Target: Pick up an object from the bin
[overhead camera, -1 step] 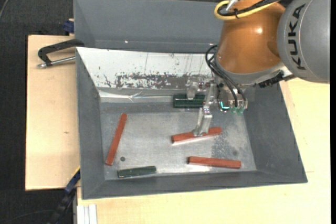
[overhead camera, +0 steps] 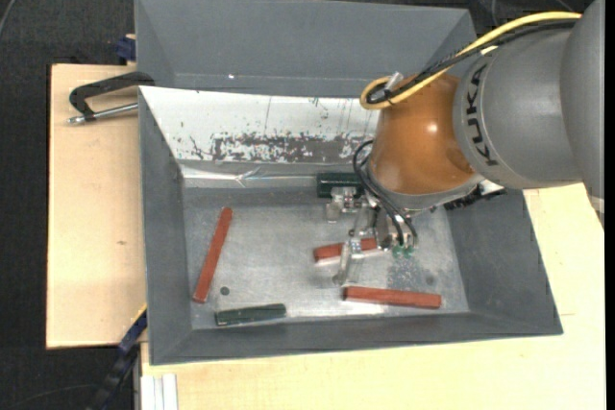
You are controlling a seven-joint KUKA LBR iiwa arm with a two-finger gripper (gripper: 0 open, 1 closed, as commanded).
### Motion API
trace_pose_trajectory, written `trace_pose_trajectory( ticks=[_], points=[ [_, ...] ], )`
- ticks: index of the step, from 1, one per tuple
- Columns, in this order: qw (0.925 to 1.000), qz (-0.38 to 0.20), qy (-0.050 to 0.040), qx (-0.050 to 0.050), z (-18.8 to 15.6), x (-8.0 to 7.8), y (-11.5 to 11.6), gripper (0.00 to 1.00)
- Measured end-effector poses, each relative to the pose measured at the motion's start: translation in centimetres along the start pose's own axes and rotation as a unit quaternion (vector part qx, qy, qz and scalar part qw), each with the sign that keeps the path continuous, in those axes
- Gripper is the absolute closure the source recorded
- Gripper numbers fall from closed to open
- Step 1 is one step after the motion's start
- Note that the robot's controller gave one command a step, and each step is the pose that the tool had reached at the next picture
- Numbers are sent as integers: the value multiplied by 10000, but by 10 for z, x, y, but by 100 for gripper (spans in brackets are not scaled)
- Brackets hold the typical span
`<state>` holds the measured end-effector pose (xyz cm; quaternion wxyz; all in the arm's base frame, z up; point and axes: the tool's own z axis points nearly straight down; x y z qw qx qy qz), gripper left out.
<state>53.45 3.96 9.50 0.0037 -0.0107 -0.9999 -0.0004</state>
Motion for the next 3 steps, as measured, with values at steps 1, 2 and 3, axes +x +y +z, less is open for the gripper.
trace_pose_trajectory(
  ticks=[1,2,3],
  points=[
    [9999,-141,-15,1,26,36,-21,0],
    [9999,-148,-60,-7,23,33,-20,100],
    [9959,-900,-110,8,-127,23,-25,100]
  ],
)
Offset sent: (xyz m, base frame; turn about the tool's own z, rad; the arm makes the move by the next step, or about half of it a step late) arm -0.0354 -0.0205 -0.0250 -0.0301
